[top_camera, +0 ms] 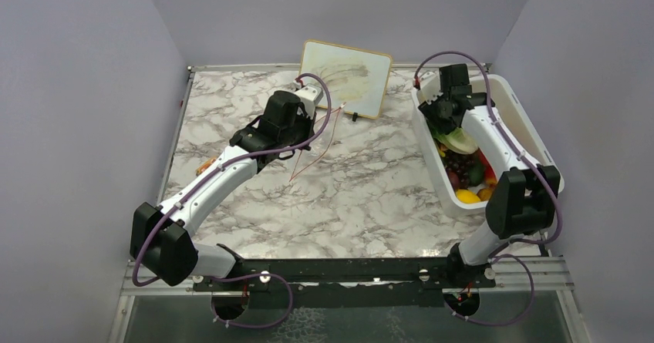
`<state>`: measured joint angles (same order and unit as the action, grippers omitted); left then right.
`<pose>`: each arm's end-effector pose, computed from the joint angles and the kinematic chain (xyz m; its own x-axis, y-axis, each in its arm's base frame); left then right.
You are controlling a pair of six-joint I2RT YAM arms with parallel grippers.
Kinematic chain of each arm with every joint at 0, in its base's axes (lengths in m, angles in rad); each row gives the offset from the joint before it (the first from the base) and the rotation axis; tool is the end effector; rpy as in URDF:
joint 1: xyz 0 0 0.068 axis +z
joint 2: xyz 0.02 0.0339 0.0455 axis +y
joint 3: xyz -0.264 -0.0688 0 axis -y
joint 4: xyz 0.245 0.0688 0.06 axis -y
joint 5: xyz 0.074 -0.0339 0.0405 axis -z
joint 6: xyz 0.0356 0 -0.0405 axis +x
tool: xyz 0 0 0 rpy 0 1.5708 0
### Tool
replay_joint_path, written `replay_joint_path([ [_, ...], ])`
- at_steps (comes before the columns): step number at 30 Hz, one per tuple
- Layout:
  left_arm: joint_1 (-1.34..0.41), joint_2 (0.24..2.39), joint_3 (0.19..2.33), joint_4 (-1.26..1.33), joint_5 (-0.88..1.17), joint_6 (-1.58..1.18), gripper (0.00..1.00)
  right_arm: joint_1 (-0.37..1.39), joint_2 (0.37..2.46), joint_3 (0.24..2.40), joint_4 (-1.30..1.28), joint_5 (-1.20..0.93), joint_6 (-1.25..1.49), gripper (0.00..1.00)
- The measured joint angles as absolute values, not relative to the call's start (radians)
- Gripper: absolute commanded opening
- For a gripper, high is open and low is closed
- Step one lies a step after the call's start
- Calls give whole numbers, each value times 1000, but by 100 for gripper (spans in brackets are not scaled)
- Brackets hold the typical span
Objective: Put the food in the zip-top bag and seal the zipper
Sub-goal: Pick up the fake vegetable from the bin.
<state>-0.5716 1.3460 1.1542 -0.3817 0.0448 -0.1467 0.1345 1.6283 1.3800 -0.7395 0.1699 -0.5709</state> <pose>0.2558 -0.1664 0.3236 -0.5350 0.1705 -0.8274 0.4992 0.8539 -0.1468 0.3451 0.0406 0.2839 -0.6745 -0.6287 -0.3869 -0.4806 0.7718 -0.4163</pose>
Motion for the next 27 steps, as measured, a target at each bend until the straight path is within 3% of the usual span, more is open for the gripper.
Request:
replay_joint_path([
  [5, -572, 1346, 1156, -384, 44, -168, 0, 138, 1571, 1383, -734, 166, -518, 43],
  [14, -572, 1346, 1235, -408, 62, -230, 0, 170, 1282, 1332, -544, 62, -420, 39],
  [27, -572, 1368, 1274, -444, 176, -339, 0, 189, 970, 962, 6, -461, -110, 38],
])
